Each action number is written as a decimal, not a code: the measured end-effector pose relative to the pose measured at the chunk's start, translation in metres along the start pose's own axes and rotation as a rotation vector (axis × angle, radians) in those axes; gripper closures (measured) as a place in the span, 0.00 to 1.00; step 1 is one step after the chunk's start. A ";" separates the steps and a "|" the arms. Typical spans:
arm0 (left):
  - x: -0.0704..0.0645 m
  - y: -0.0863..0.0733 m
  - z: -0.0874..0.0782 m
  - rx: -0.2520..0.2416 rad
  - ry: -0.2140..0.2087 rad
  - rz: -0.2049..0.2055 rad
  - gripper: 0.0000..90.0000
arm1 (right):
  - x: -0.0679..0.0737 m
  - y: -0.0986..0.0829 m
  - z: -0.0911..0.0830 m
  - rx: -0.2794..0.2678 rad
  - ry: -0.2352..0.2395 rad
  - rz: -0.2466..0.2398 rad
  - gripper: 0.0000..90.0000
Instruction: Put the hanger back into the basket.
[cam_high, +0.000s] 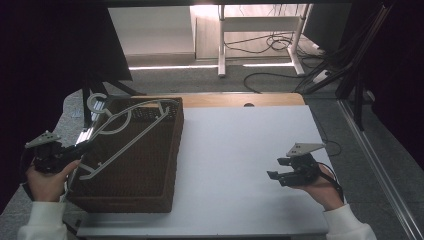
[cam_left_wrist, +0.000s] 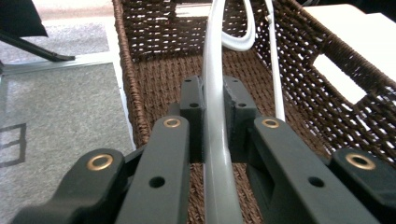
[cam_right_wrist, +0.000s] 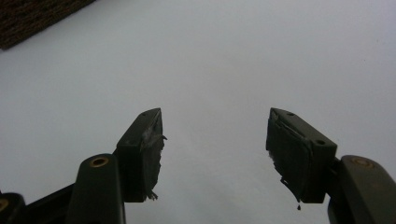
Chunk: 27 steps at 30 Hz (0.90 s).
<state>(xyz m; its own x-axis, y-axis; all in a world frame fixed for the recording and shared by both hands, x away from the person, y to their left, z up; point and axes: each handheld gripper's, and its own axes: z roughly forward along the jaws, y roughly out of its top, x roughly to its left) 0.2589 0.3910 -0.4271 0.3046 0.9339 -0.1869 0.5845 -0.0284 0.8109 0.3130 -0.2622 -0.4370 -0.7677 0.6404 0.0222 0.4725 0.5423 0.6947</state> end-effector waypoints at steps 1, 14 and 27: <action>0.000 -0.001 0.001 0.003 0.000 0.000 0.90 | 0.000 0.000 0.000 0.000 0.000 0.000 0.40; -0.001 -0.002 0.008 0.025 -0.009 0.002 0.89 | -0.001 0.000 0.001 0.006 0.000 0.000 0.40; -0.010 0.001 0.012 0.092 -0.070 0.043 0.38 | -0.002 -0.001 0.000 0.004 -0.003 0.000 0.40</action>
<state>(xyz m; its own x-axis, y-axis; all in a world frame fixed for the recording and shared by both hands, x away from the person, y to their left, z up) 0.2656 0.3776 -0.4311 0.3809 0.9040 -0.1940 0.6354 -0.1036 0.7652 0.3143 -0.2643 -0.4375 -0.7664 0.6421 0.0205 0.4746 0.5444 0.6917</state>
